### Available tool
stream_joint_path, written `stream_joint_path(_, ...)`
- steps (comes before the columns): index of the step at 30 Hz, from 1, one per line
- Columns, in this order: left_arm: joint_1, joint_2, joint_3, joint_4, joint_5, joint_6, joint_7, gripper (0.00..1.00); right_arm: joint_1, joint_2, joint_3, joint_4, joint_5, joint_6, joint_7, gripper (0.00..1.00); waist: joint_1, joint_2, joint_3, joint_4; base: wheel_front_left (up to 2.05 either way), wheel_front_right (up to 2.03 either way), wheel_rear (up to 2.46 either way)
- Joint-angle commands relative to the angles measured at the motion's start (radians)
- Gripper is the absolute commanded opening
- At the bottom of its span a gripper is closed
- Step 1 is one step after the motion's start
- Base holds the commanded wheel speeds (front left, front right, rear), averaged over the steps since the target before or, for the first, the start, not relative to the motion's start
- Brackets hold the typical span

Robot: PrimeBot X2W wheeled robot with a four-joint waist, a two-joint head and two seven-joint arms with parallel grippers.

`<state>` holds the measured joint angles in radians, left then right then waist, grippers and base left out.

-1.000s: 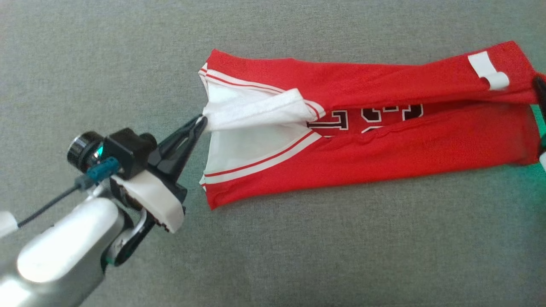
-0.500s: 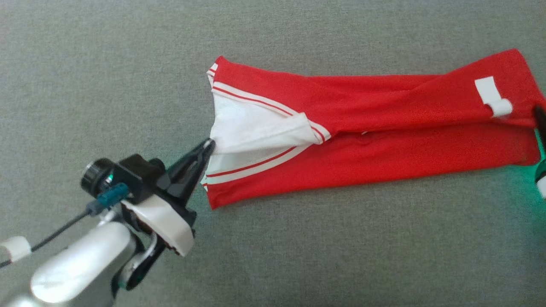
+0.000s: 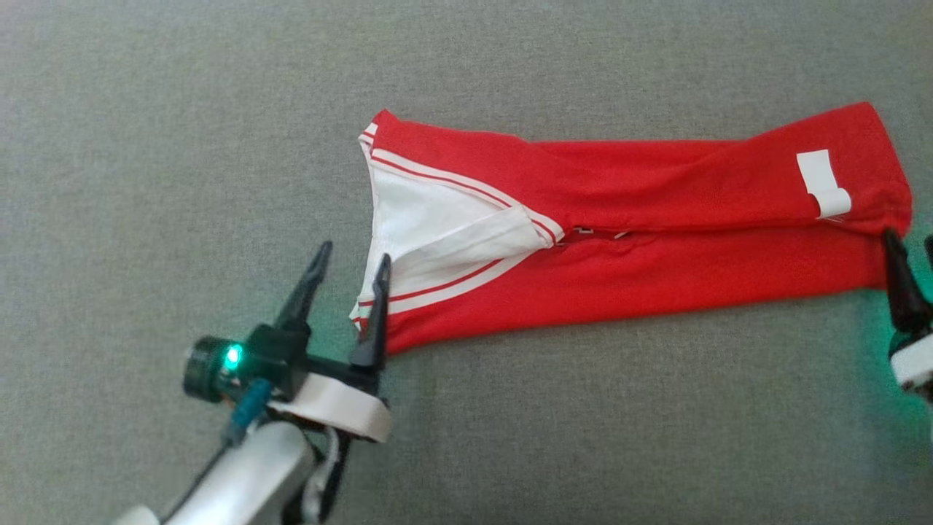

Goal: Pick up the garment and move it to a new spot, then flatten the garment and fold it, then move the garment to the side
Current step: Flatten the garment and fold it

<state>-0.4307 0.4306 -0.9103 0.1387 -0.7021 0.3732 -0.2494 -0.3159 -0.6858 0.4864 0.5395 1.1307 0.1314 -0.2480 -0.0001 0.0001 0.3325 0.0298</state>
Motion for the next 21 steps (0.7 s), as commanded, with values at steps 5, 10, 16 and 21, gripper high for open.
stream_joint_path(5, 0.08, -0.114, 0.143, -0.075, 0.161, 0.031, -0.012, 1.0, 0.064, 0.051, -0.168, -0.011, -0.154, -0.001, -0.014, 1.0, 0.0001, -0.0001, -0.013, 0.03, 0.0, 0.0, 0.0)
stream_joint_path(10, 0.178, -0.229, 0.256, -0.144, 0.315, 0.026, -0.012, 1.0, 0.04, 0.094, -0.251, 0.069, -0.246, -0.001, -0.011, 1.0, 0.0001, -0.0001, -0.02, 0.071, 0.0, 0.0, 0.0)
stream_joint_path(16, 0.257, -0.313, 0.334, -0.193, 0.475, -0.009, -0.012, 1.0, -0.011, 0.119, -0.309, 0.217, -0.295, -0.001, 0.039, 1.0, 0.0001, -0.0001, -0.025, 0.129, 0.0, 0.0, 0.0)
stream_joint_path(21, 0.306, -0.345, 0.375, -0.207, 0.531, -0.041, -0.012, 1.0, -0.005, 0.156, -0.291, 0.252, -0.277, -0.001, 0.127, 0.45, 0.0001, -0.0001, -0.036, 0.15, 0.0, 0.0, 0.0)
